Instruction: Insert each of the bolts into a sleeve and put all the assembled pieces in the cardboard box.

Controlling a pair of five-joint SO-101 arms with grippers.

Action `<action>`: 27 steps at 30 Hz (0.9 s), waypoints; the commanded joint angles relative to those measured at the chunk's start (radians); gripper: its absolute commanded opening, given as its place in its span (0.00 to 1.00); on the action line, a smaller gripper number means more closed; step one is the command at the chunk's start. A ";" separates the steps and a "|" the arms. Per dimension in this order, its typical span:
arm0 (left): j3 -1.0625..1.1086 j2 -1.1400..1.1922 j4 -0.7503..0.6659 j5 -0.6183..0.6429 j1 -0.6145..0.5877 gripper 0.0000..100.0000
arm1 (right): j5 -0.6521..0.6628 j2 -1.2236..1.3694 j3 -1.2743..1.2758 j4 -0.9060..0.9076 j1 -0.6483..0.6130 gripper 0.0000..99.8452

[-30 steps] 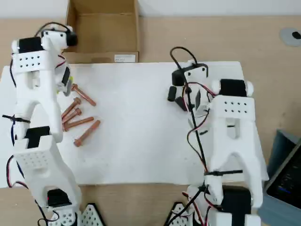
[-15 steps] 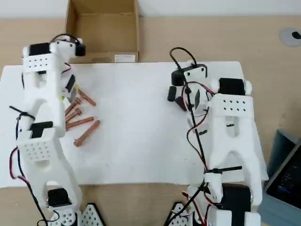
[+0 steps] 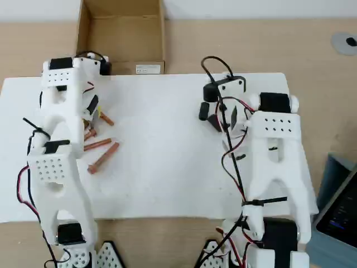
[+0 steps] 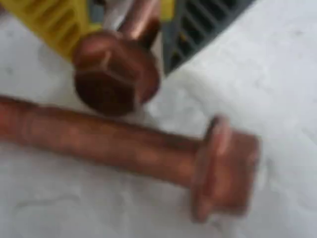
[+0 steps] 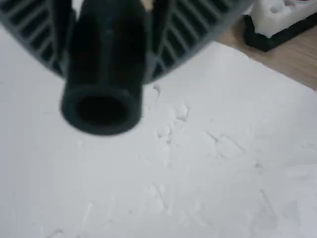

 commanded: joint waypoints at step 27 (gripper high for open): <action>-0.209 -0.202 0.170 0.028 0.026 0.01 | 0.006 -0.007 -0.288 0.117 0.008 0.01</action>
